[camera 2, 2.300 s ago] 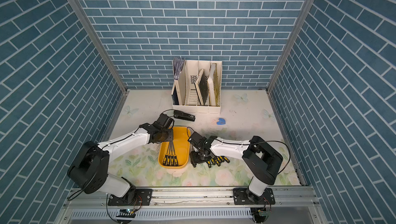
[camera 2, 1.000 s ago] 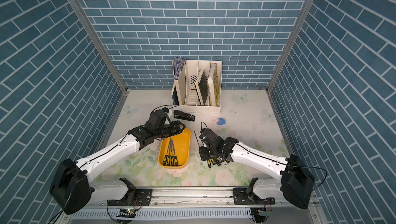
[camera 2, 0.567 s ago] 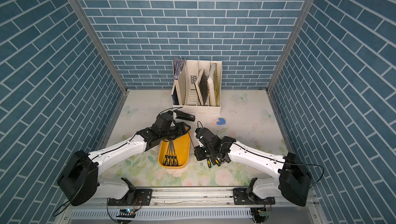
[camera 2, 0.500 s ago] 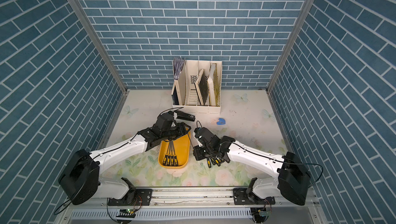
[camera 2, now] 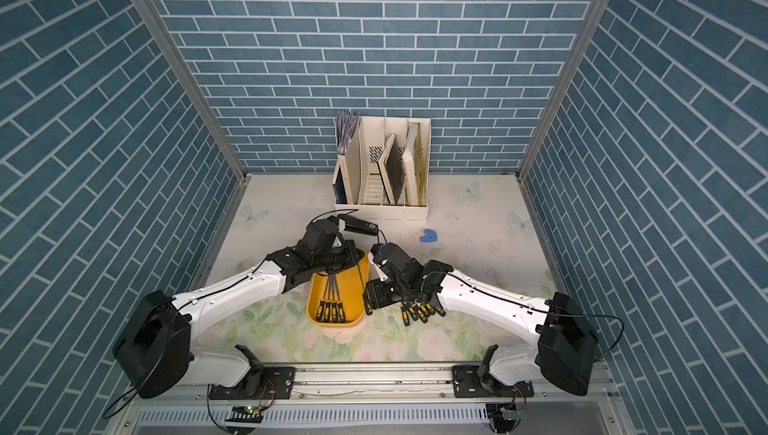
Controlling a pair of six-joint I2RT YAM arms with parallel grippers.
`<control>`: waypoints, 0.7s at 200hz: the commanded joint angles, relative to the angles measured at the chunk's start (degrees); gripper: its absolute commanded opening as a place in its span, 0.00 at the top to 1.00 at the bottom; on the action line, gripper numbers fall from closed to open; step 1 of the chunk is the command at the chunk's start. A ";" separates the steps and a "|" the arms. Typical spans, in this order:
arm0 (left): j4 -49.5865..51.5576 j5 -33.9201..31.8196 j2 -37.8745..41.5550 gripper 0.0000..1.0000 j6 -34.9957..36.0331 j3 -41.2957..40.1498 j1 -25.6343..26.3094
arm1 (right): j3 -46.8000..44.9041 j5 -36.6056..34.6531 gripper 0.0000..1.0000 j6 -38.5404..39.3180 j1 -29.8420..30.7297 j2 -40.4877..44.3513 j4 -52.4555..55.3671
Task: Put the file tool into the storage box
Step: Place the file tool in the storage box.
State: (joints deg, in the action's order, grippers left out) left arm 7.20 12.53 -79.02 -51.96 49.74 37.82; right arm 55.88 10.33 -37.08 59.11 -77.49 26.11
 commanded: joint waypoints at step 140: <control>12.49 -1.99 -13.60 1.00 22.60 5.94 -12.25 | -7.78 -1.28 0.26 3.40 -7.98 3.08 9.83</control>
State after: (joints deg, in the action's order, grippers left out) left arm 21.56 11.55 -91.53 -30.96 57.08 25.43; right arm 49.76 10.72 -35.46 51.09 -73.34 33.12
